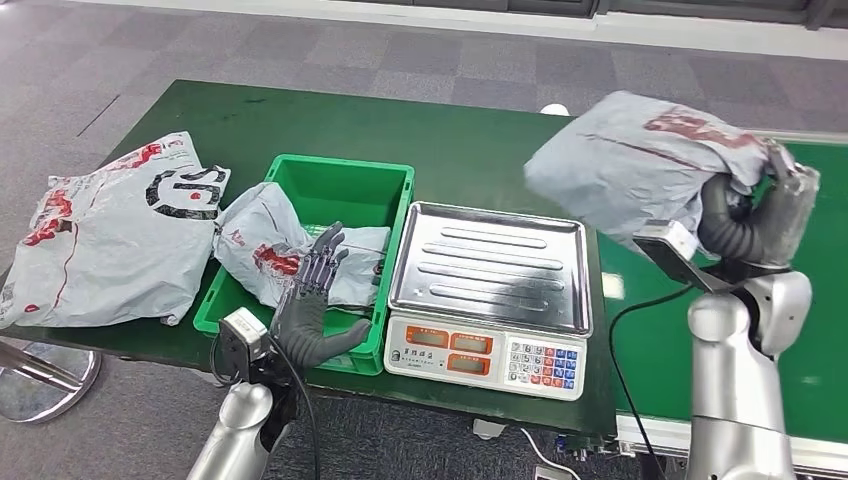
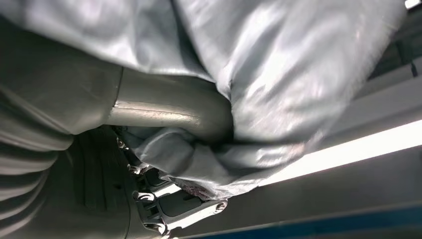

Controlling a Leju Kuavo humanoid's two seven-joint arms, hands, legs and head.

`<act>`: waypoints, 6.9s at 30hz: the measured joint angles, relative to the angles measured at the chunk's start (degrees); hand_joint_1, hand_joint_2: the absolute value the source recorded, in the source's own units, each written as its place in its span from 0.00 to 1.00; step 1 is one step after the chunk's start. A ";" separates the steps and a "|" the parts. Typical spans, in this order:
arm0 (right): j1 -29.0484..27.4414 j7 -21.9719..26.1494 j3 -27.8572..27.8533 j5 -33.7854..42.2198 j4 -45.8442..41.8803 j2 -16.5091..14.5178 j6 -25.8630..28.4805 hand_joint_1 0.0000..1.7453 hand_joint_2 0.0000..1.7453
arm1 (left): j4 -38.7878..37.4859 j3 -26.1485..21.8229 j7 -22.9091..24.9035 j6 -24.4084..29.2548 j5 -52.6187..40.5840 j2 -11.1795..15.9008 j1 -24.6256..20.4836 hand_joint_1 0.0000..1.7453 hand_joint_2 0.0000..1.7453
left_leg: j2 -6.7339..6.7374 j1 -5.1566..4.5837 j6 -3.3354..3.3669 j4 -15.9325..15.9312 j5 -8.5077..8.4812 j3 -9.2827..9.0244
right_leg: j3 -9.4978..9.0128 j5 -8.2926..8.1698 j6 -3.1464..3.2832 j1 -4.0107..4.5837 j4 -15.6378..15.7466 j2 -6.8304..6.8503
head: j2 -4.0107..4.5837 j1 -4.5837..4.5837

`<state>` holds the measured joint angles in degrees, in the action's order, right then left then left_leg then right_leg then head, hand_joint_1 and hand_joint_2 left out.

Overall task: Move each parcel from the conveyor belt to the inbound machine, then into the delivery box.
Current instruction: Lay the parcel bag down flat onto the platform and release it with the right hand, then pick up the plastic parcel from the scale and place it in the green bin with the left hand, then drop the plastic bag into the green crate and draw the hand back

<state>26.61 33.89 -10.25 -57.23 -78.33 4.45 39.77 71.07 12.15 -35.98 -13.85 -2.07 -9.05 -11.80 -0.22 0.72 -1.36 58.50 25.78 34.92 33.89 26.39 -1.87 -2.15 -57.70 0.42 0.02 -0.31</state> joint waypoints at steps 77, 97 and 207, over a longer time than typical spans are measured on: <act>-2.64 -14.15 24.66 14.16 -1.53 -1.23 -6.14 0.00 1.00 | -4.47 0.20 0.78 0.49 -3.40 0.97 -5.58 0.00 1.00 | 0.22 0.02 -0.04 0.03 -0.04 -0.17 | 0.02 -0.10 0.09 0.04 0.01 -0.25 | 0.00 -0.02; -9.57 -1.98 26.30 33.33 -10.68 -9.85 -13.44 0.00 1.00 | -30.31 4.27 8.26 1.85 -15.61 -6.61 -25.17 0.00 1.00 | 0.19 0.00 -0.02 0.07 -0.07 -0.17 | 0.01 -0.13 0.08 0.03 0.01 -0.21 | -0.01 -0.01; -25.37 -4.53 19.08 31.43 -18.33 -13.87 -11.64 0.00 1.00 | -21.25 -2.38 40.41 28.95 -62.71 2.34 -16.34 0.00 1.00 | 0.41 0.07 -0.13 -0.02 0.06 -0.33 | -0.05 -0.03 0.17 0.08 0.01 -0.45 | 0.00 -0.02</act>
<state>1.25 29.35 8.82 -25.81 -96.66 -9.42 28.13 49.82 9.78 4.43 15.11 -64.78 -6.71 -28.14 0.19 0.80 -1.48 58.48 25.84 34.59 33.85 26.36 -1.70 -2.06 -57.69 -0.03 0.02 -0.33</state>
